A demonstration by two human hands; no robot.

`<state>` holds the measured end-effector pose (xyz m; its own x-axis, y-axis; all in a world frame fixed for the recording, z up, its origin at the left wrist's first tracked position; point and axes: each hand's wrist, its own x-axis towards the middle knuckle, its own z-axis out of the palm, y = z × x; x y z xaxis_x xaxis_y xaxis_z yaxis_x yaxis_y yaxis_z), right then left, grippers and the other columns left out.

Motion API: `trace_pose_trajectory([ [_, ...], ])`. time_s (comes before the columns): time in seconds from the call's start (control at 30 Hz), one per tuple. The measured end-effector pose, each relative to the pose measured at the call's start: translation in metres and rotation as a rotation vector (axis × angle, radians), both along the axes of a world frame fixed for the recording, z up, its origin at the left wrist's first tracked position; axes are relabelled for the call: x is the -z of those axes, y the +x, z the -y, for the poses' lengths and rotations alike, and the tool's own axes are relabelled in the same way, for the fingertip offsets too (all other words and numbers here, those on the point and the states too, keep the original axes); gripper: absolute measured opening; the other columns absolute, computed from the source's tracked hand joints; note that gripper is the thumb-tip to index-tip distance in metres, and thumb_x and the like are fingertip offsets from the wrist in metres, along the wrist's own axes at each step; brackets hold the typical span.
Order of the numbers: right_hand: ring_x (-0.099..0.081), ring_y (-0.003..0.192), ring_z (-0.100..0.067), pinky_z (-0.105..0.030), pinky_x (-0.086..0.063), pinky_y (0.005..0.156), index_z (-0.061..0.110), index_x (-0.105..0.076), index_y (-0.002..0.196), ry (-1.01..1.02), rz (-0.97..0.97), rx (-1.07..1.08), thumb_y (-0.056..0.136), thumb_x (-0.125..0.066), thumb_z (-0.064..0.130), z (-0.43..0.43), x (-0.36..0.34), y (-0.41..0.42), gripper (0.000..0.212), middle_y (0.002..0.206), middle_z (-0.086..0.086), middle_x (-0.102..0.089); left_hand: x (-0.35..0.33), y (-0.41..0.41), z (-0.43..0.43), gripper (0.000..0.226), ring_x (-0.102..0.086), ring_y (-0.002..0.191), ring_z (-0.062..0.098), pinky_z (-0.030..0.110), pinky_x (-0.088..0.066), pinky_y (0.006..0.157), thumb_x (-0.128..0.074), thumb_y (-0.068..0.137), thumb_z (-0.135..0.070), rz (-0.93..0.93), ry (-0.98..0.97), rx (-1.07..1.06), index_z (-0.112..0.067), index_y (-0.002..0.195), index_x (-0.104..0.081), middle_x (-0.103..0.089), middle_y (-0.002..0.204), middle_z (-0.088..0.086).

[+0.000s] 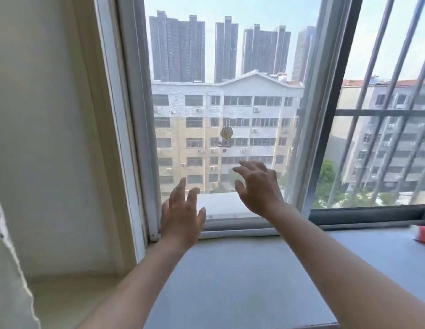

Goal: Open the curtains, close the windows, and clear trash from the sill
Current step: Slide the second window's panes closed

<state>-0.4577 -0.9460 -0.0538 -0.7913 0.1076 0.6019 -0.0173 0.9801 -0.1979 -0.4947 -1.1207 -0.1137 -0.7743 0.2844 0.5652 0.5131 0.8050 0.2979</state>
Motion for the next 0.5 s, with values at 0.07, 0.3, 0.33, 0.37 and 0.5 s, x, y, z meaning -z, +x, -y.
trace_pose_trajectory([
  [0.07,-0.027,0.137,-0.021,-0.047,-0.023,0.106,0.018,-0.05,0.131,0.012,0.025,0.079,0.09,-0.046,0.018,-0.034,0.008,-0.017,0.04,0.147,-0.004,-0.039,0.007,-0.021,-0.027,0.056,-0.001,0.141,0.023,0.044,-0.014,0.111,-0.048,0.091,-0.035,0.034,-0.012,0.015,-0.023,0.14,-0.024,0.006,0.155,0.006],
  [0.3,-0.035,0.127,-0.028,-0.043,-0.032,0.097,0.01,-0.043,0.129,0.066,0.122,0.421,0.085,-0.041,0.007,-0.162,0.008,-0.07,0.044,0.142,-0.01,-0.034,0.007,-0.118,-0.124,0.079,0.036,0.133,0.025,0.048,0.016,0.109,-0.044,0.091,-0.042,0.003,-0.102,-0.025,-0.027,0.145,0.012,0.044,0.141,0.004],
  [0.33,-0.035,0.126,-0.03,-0.042,-0.033,0.096,0.01,-0.042,0.128,0.083,0.122,0.446,0.084,-0.043,0.006,-0.177,0.007,-0.075,0.044,0.141,-0.01,-0.032,0.008,-0.123,-0.139,0.081,0.036,0.133,0.024,0.047,0.019,0.108,-0.047,0.089,-0.04,-0.051,-0.107,0.011,-0.026,0.145,0.01,0.042,0.142,0.004],
  [0.37,-0.033,0.126,-0.03,-0.042,-0.032,0.096,0.01,-0.041,0.128,0.099,0.14,0.468,0.082,-0.045,0.006,-0.19,0.007,-0.079,0.046,0.141,-0.01,-0.029,0.008,-0.126,-0.156,0.084,0.031,0.136,0.023,0.046,0.018,0.108,-0.053,0.086,-0.036,-0.118,-0.119,0.062,-0.025,0.146,0.005,0.037,0.146,0.004],
  [0.5,-0.022,0.133,-0.029,-0.046,-0.022,0.105,0.013,-0.035,0.13,0.222,0.21,0.53,0.084,-0.045,0.012,-0.224,0.005,-0.09,0.047,0.145,-0.009,-0.021,0.005,-0.124,-0.216,0.088,-0.035,0.13,0.031,0.046,-0.035,0.104,-0.081,0.056,-0.021,-0.298,-0.136,0.253,-0.016,0.131,-0.035,-0.04,0.142,0.014],
])
